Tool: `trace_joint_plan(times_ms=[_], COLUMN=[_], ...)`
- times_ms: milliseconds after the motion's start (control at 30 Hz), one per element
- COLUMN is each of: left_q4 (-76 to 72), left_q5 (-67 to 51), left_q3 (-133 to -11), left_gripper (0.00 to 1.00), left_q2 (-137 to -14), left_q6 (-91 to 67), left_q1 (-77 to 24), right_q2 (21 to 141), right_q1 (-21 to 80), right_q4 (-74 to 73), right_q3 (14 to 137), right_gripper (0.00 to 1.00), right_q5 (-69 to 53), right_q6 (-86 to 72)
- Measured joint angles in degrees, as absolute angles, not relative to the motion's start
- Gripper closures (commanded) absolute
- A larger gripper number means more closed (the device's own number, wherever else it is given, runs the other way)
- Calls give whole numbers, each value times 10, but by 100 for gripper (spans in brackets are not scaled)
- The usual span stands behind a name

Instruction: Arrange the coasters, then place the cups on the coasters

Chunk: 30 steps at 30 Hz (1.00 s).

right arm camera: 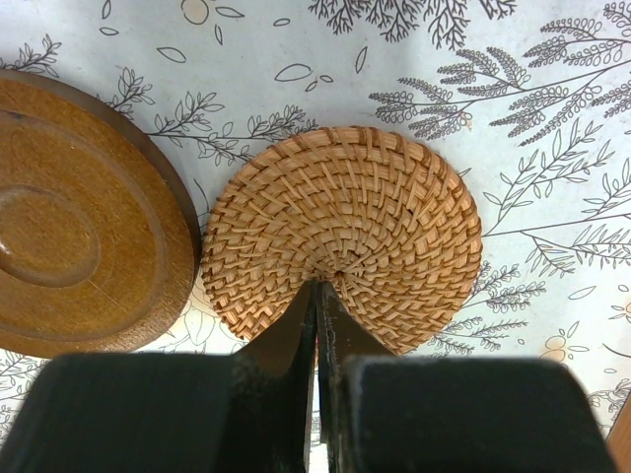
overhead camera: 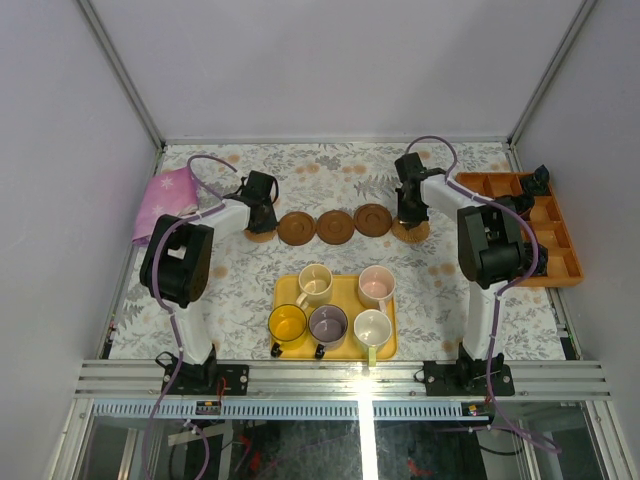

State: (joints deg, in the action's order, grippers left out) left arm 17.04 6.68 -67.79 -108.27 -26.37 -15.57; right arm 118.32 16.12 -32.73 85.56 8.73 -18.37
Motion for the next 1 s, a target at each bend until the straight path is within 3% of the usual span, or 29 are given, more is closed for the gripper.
trace_joint_plan(times_ms=[400, 733, 1000], left_q4=[171, 174, 174], left_q5=[66, 63, 84], left_q3=[-678, -677, -675], left_gripper=[100, 100, 100], left_q2=[-1082, -1037, -1043], left_q6=[-270, -270, -272], left_q1=[-153, -153, -148], right_q2=[1190, 1180, 1093], right_q1=[163, 168, 173], right_q4=[-341, -351, -316], right_q3=[869, 868, 841], right_gripper=[94, 67, 66], right_q5=[93, 93, 60], right_q6=[-184, -180, -172])
